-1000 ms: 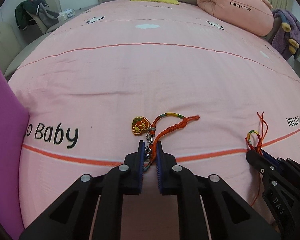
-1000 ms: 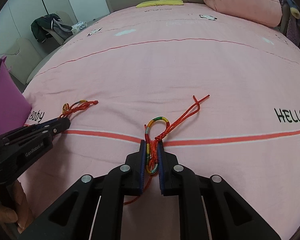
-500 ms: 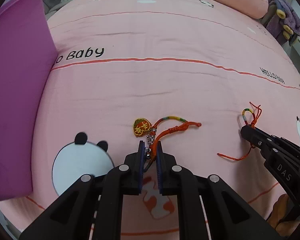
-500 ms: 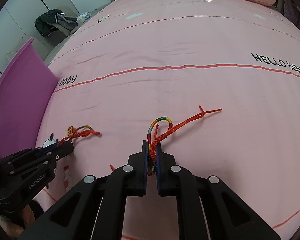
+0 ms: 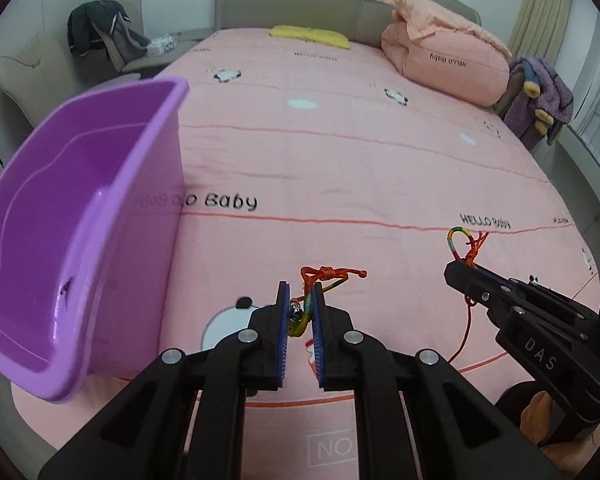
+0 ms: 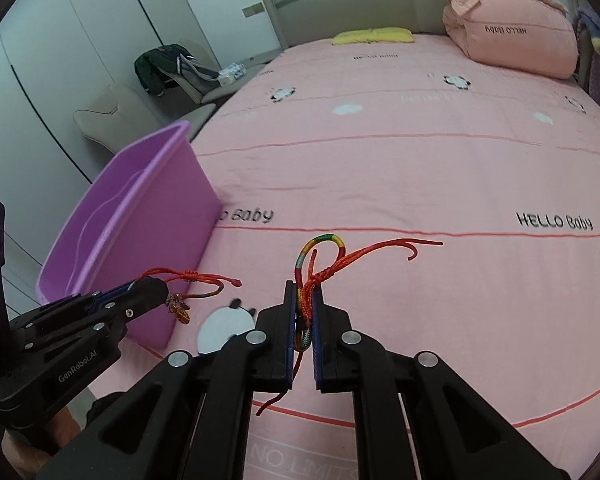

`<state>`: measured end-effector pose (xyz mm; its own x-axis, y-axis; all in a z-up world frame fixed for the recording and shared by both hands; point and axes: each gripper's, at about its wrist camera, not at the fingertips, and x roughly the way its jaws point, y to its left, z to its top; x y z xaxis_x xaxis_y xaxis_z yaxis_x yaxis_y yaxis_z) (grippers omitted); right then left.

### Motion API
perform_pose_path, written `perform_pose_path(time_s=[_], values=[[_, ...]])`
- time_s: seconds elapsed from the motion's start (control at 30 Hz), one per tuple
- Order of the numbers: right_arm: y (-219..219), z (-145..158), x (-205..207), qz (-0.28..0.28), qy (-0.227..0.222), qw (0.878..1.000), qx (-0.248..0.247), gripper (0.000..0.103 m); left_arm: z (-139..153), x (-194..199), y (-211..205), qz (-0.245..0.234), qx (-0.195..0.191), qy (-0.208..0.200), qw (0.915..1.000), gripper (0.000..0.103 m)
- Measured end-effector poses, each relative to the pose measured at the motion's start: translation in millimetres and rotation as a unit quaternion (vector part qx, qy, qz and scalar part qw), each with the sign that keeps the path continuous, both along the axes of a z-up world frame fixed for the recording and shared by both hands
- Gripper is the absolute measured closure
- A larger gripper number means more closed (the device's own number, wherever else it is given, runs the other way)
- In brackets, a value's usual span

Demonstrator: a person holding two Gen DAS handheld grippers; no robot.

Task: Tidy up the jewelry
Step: 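Lift both bracelets and carry them over the purple tub, then open both tools to drop the bracelets into the tub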

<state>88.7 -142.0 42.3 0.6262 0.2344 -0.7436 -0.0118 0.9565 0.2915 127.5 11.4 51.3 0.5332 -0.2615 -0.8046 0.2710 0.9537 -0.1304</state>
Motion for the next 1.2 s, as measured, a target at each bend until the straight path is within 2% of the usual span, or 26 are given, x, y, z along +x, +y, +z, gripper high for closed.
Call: perform_pose_path(time_s=[0.13,0.27,0.47,0.63,0.77,0.97,1.2], values=[[30,35,13,0.029,-0.031,0.999,0.005,0.096,42,7,29,0.020,-0.011,-0.041,0.9989,0.092],[65,60,28,0.062,-0.056,0.996,0.011,0.096,77,11,66,0.045,-0.006,-0.079,0.9958,0.092],[126,81,57,0.116,-0.073,0.990,0.019,0.096,99,26,130,0.096,0.009,-0.107,0.9895,0.092],[170,83,82,0.150,-0.068,0.986,0.023,0.096,91,41,180,0.146,0.023,-0.100,0.9838,0.092],[204,73,100,0.171,-0.051,0.984,0.020,0.096,73,51,212,0.181,0.025,-0.077,0.9801,0.092],[244,55,120,0.201,-0.026,0.979,0.006,0.096,47,61,237,0.213,0.029,-0.034,0.9760,0.092],[266,35,138,0.210,0.009,0.978,-0.018,0.096,22,69,250,0.234,0.034,0.007,0.9716,0.092]])
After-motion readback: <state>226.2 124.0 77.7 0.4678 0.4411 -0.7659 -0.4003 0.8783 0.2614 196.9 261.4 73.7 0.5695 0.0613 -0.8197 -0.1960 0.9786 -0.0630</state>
